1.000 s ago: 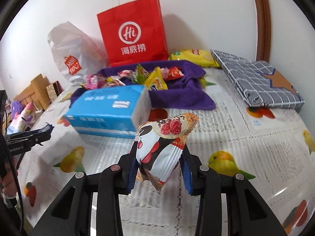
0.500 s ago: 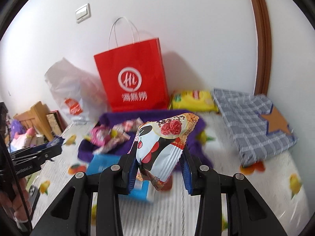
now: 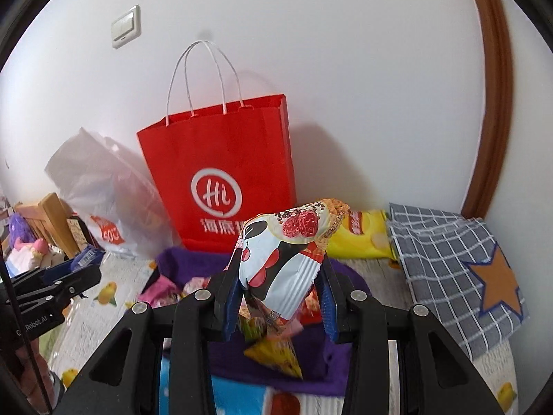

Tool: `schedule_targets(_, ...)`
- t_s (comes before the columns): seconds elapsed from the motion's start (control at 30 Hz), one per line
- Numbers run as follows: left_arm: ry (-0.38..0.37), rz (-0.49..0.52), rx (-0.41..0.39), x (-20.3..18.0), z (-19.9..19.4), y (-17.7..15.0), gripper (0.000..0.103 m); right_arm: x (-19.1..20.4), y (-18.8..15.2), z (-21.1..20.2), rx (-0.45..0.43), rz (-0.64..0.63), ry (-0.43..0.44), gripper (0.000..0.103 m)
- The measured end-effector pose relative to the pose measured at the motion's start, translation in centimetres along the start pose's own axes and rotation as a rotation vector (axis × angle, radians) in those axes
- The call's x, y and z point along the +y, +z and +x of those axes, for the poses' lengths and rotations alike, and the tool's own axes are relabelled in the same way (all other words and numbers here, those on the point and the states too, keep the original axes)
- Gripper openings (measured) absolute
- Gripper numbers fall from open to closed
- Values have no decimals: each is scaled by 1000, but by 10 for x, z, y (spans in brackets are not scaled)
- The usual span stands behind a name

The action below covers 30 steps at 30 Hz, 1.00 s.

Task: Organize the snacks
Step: 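Lift both held packets and carry them over the purple towel, then lower both packets onto the purple towel and open both tools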

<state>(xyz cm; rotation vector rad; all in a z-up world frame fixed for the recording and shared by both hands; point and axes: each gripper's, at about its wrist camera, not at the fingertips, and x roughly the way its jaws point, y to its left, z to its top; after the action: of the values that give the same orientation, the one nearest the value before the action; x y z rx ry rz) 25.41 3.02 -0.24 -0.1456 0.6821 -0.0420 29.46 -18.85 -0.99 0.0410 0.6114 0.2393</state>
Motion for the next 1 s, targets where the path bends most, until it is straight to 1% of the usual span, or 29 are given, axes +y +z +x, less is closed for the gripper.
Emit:
schedule_targets(0.1, -6, -2, -5, -2, 12, 14, 41, 2, 10, 10, -13, -16, 6, 39)
schedule_targets(0.2, -16, -5, -7, -2, 26, 24, 42, -1, 9, 20, -20, -23, 8, 39)
schedule_targets(0.23, -14, -5, -5, -2, 30, 25, 42, -4, 6, 27, -11, -19, 22, 39)
schedule_targets(0.27, -9, -5, -3, -1, 36, 26, 42, -7, 6, 37, 26, -15, 33, 39)
schedule_targets(0.3, 1, -6, -7, 1, 43, 24, 42, -10, 6, 44, 59, -10, 30, 39)
schedule_targets(0.33, 11, -8, -2, 1, 48, 23, 42, -14, 4, 49, 73, -2, 18, 39)
schedule_targets(0.4, 44, 17, 63, 3, 66, 21, 42, -19, 1, 56, 76, -12, 10, 39)
schedule_targets(0.5, 69, -19, 102, 18, 75, 19, 42, -26, -3, 67, 109, -7, -10, 39)
schedule_targets(0.57, 72, -49, 98, 28, 74, 21, 42, -28, -7, 77, 151, -17, 1, 39)
schedule_targets(0.67, 83, -72, 95, 38, 71, 23, 42, -27, -13, 90, 186, -39, -26, 39)
schedule_targets(0.77, 93, -90, 98, 44, 72, 24, 42, -24, -19, 104, 227, -46, -26, 39)
schedule_targets(0.9, 101, -84, 107, 43, 73, 23, 42, -15, -30, 123, 263, -67, -43, 39)
schedule_targets(1.0, 99, -69, 99, 40, 70, 23, 42, -10, -36, 134, 292, -58, -33, 39)
